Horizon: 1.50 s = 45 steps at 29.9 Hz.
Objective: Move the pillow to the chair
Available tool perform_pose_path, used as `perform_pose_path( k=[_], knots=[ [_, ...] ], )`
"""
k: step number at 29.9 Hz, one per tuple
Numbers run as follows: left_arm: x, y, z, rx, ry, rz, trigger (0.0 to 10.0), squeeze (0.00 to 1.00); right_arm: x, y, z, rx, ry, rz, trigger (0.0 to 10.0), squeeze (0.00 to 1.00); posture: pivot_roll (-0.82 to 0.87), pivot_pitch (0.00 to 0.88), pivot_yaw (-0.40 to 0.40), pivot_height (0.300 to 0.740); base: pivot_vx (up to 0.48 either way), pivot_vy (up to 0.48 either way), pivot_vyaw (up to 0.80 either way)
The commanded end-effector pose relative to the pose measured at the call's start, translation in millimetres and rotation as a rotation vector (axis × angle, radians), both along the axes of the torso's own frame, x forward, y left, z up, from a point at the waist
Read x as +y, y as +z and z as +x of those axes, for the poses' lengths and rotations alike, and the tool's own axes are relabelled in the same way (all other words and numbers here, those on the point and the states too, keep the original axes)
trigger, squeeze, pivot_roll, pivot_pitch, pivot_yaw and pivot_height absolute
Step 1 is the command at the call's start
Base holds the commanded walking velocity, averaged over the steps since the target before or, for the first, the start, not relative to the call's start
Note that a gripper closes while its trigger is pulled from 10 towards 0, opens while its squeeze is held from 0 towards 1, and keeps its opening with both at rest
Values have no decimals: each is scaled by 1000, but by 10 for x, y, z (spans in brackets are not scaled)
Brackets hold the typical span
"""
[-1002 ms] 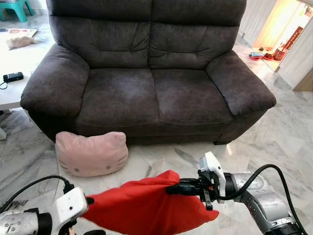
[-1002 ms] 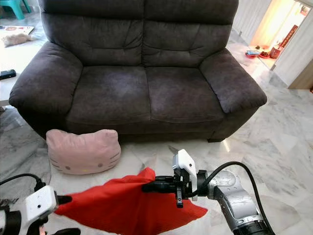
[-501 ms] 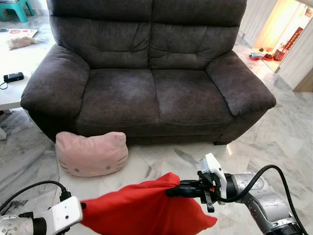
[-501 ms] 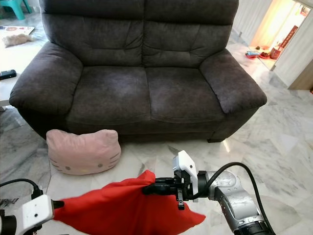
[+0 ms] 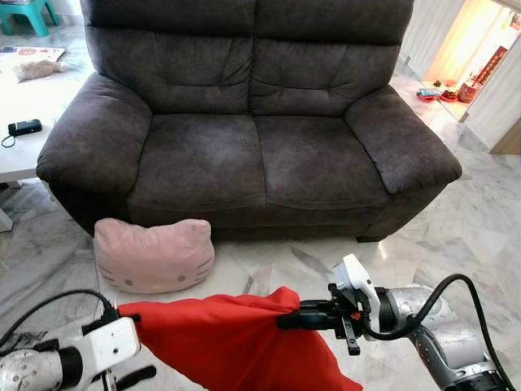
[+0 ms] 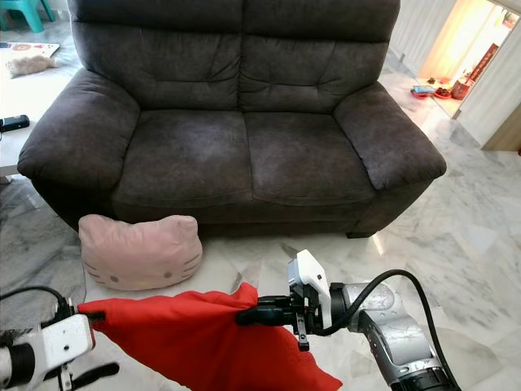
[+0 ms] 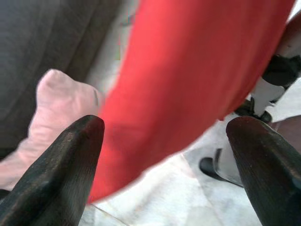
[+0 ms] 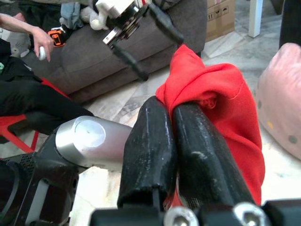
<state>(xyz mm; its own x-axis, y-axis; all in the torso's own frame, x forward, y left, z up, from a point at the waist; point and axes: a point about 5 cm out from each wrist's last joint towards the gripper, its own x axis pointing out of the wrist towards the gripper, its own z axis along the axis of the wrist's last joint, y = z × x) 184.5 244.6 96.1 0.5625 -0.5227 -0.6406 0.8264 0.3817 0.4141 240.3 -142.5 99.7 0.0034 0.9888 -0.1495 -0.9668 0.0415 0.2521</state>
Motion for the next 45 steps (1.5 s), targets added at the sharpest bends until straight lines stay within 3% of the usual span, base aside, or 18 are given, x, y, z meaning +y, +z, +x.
perform_pose_path(
  k=[1, 9, 25, 31, 39, 40, 41, 42, 43, 45],
  knots=[
    [25, -34, -19, 18, -4, -1, 10000, 0, 46, 198, -1, -80, 61, 73, 10000, 0, 178, 75, -132, 740, 0, 0, 0],
    [36, -214, -119, 105, -37, -7, 10000, 0, 49, 196, -21, -77, 75, 70, 10000, 0, 178, 79, -131, 740, 0, 0, 0],
    [43, -428, -134, 144, -31, -25, 10000, 0, 62, 225, -47, -77, 87, 83, 10000, 0, 167, 81, -134, 740, 0, 0, 0],
    [66, -512, -16, 53, 39, -13, 10000, 0, 62, 245, -44, -81, 91, 86, 10000, 0, 163, 80, -135, 740, 0, 0, 0],
    [77, -539, 44, 15, 61, -8, 10000, 0, 46, 244, -48, -82, 85, 81, 10000, 0, 157, 81, -135, 740, 0, 0, 0],
    [71, -556, 50, 18, 60, -17, 4078, 0, 47, 245, -48, -82, 84, 81, 10000, 0, 157, 81, -135, 740, 0, 0, 0],
    [67, -563, 50, 19, 58, -19, 2353, 0, 47, 246, -47, -82, 84, 81, 10000, 0, 157, 81, -135, 740, 0, 0, 0],
    [63, -568, 51, 21, 56, -20, 2353, 0, 47, 246, -47, -82, 84, 82, 10000, 0, 157, 81, -135, 740, 0, 0, 0],
    [63, -574, 47, 25, 56, -21, 0, 0, 48, 245, -47, -82, 84, 81, 10000, 0, 157, 81, -135, 740, 0, 0, 0],
    [65, -577, 43, 27, 54, -18, 0, 0, 49, 245, -48, -83, 82, 81, 10000, 0, 157, 81, -135, 740, 0, 0, 0]
  ],
)
